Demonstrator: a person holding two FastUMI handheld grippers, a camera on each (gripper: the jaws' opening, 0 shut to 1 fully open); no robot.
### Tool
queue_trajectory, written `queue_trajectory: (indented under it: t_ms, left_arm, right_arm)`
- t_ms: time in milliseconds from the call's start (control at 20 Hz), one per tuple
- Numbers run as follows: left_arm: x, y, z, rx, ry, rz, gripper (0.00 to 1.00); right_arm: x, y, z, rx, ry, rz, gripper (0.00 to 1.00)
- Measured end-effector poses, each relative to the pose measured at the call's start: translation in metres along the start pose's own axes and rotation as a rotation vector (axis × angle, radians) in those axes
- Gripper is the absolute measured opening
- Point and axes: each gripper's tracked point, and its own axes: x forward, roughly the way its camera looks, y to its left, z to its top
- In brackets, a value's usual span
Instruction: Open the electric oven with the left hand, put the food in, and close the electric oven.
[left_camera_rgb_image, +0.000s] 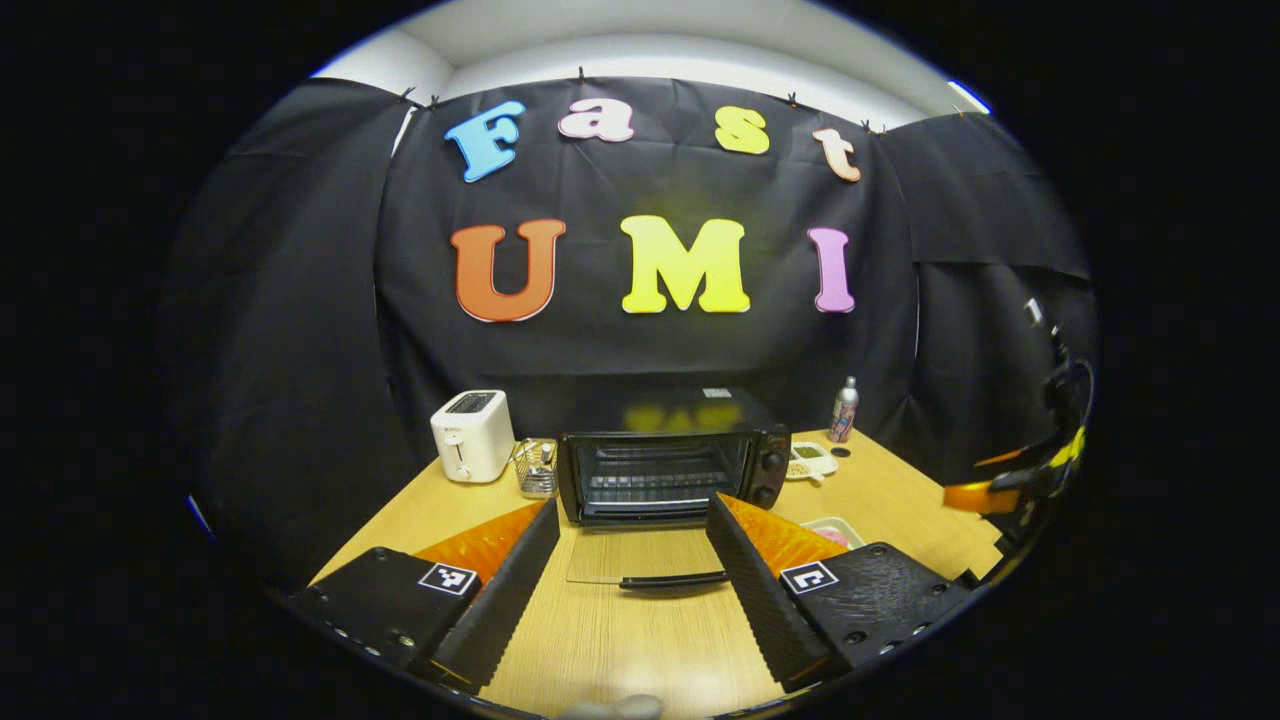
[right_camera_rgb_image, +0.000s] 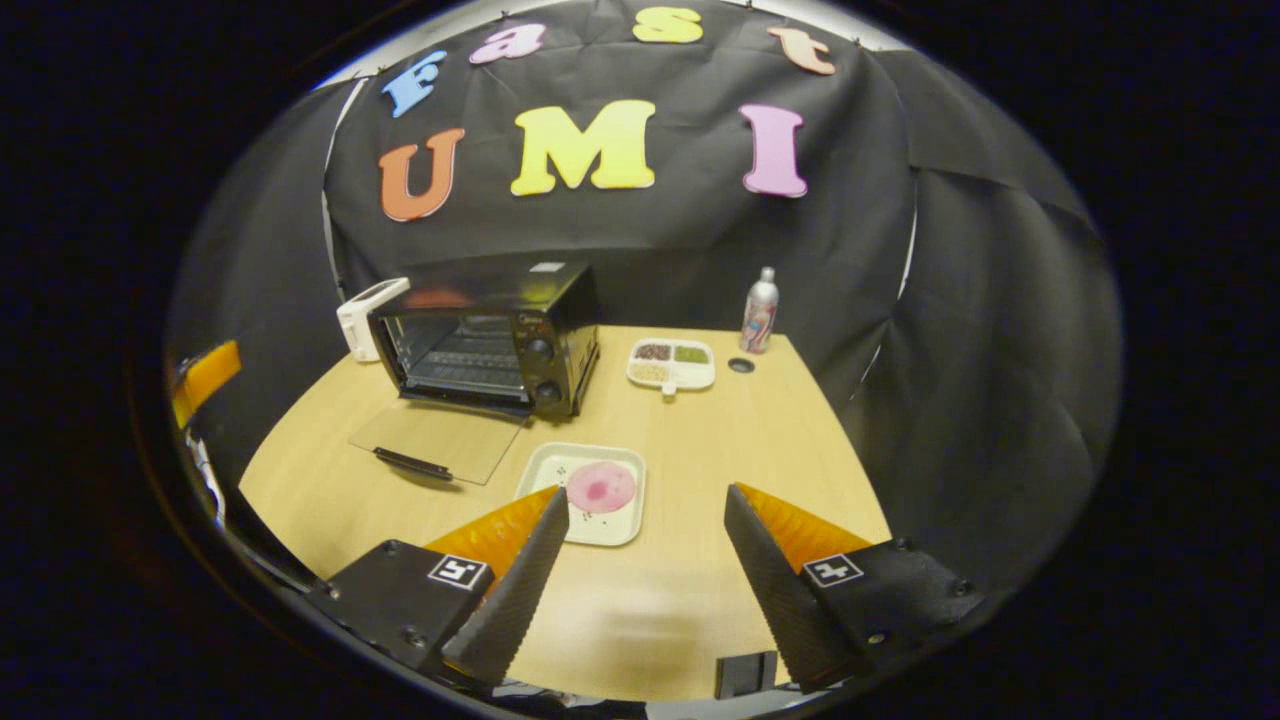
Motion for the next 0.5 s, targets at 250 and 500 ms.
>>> queue_trajectory:
  t_ms: [250, 500]
  left_arm:
    - [-0.023, 0.002, 0.041, 0.026, -0.054, 0.080, 0.94]
    - [-0.034, 0.001, 0.056, 0.008, -0.048, 0.166, 0.94]
  right_arm:
    - [0.071, -0.002, -0.027, 0.016, 0.144, 0.065, 0.83]
    - [0.131, 0.002, -0.051, 0.077, 0.282, 0.148, 0.62]
